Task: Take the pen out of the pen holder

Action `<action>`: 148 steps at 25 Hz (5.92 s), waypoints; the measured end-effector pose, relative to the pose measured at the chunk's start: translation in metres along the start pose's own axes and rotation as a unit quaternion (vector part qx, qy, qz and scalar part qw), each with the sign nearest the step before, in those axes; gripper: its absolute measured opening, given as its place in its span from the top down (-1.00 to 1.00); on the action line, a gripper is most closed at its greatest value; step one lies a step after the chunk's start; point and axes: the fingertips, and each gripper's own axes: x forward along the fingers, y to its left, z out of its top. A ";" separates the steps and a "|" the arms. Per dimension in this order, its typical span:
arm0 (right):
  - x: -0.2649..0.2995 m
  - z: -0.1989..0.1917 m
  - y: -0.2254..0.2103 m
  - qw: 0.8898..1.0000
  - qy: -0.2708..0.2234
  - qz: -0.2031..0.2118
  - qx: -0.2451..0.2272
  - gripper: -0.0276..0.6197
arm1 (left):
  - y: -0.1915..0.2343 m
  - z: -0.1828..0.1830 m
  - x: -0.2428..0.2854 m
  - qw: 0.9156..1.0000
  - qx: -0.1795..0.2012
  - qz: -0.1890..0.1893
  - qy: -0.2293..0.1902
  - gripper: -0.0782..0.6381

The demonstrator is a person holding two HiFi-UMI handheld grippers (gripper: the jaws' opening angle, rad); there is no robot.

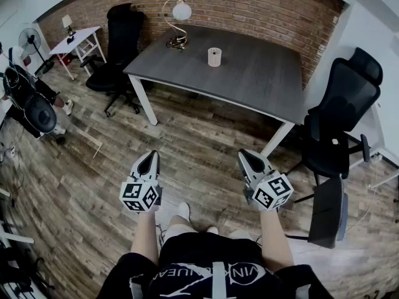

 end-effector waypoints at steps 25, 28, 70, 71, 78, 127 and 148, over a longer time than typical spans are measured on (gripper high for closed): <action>0.047 -0.007 -0.092 0.999 0.023 -0.045 -0.002 0.54 | 0.020 -0.022 0.080 1.000 -0.013 0.003 0.027 0.74; 0.071 -0.006 -0.112 0.999 0.024 -0.036 0.006 0.44 | 0.030 -0.023 0.103 0.999 -0.016 0.009 0.031 0.74; 0.295 0.009 -0.312 0.998 0.049 -0.001 0.031 0.30 | 0.094 -0.013 0.373 0.998 -0.025 0.014 0.057 0.74; 0.301 0.011 -0.317 0.998 0.049 0.004 0.030 0.30 | 0.094 -0.014 0.377 0.998 -0.025 0.017 0.058 0.74; 0.358 0.018 -0.352 0.996 0.073 0.059 0.004 0.30 | 0.101 -0.006 0.414 0.997 -0.028 0.055 0.051 0.74; 0.540 -0.020 -0.432 0.963 0.132 0.214 -0.092 0.30 | 0.132 -0.017 0.580 0.989 -0.032 0.138 0.052 0.74; 0.585 -0.055 -0.413 0.918 0.200 0.202 -0.277 0.54 | 0.172 -0.037 0.608 0.989 -0.059 0.121 0.059 0.74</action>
